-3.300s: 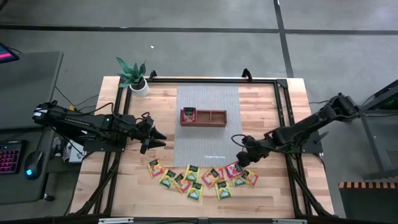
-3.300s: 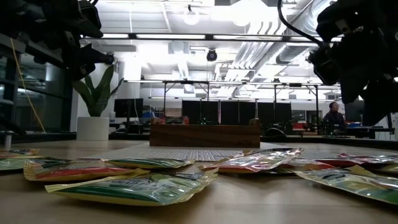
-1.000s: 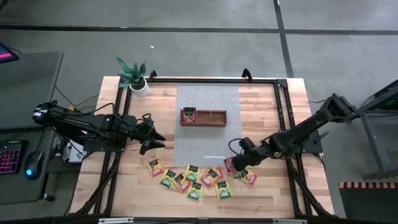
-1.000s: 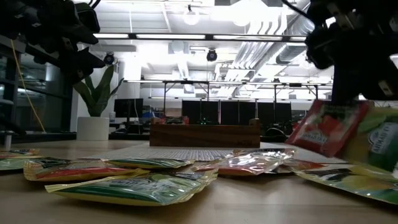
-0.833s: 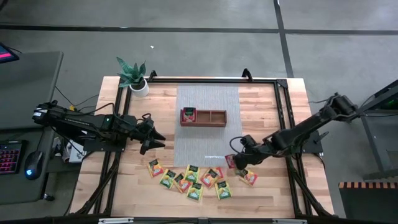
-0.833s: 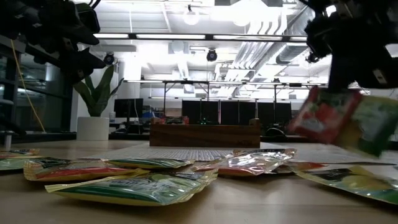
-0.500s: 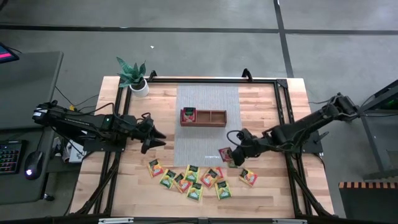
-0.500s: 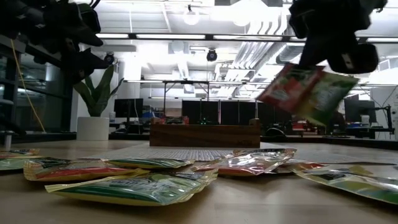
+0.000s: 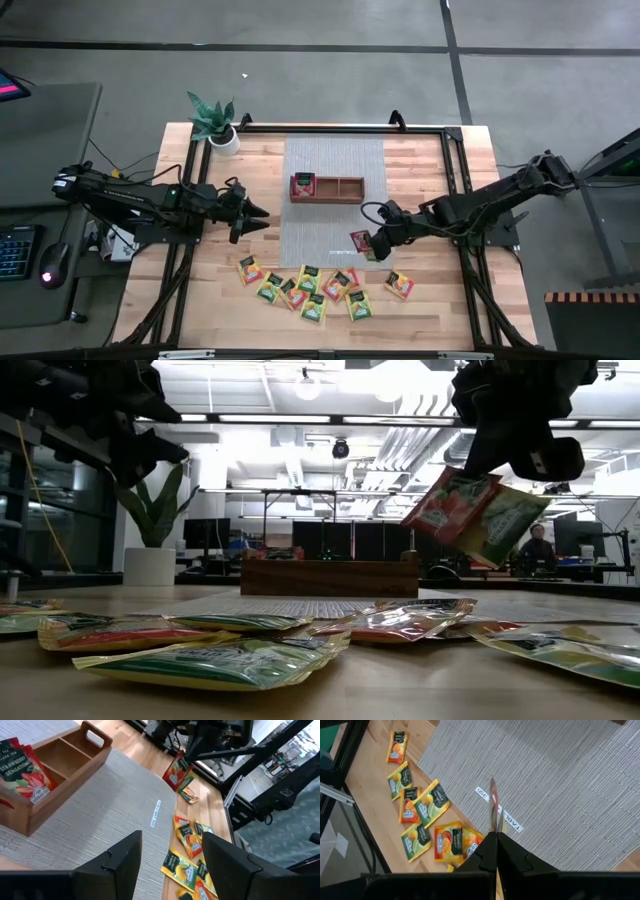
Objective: Pick & Place Tea
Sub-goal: Put the red tea bag into the left section of the wooden organizer
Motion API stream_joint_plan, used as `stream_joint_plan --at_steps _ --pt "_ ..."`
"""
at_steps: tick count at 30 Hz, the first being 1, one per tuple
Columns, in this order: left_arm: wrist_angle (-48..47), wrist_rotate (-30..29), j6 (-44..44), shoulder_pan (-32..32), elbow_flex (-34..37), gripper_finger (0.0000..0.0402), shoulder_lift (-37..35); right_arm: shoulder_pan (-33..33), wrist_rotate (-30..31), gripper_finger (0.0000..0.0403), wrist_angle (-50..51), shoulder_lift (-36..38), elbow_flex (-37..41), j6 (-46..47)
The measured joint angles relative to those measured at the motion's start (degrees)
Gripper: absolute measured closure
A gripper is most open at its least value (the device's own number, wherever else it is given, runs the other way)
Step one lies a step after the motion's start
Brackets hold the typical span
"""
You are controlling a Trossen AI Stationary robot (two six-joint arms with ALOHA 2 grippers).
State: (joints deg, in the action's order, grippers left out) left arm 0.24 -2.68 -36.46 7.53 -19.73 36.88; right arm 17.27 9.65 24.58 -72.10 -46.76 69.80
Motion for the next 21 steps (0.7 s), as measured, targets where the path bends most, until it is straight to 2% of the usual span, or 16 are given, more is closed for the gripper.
stream_joint_plan --at_steps 9,17,21 --pt "-0.3 -4.3 -2.3 0.0 0.0 0.0197 0.0 -0.1 -0.5 0.0403 0.0 0.0 0.0 -1.1" --pt "-2.6 -14.4 -2.7 0.0 0.0 0.0197 0.0 0.0 -1.5 0.0403 -0.8 0.0 0.0 -3.4" --pt "-3.5 -14.6 -2.8 0.0 0.0 0.0197 0.0 0.0 -1.5 0.0403 -0.9 0.0 0.0 -4.1"
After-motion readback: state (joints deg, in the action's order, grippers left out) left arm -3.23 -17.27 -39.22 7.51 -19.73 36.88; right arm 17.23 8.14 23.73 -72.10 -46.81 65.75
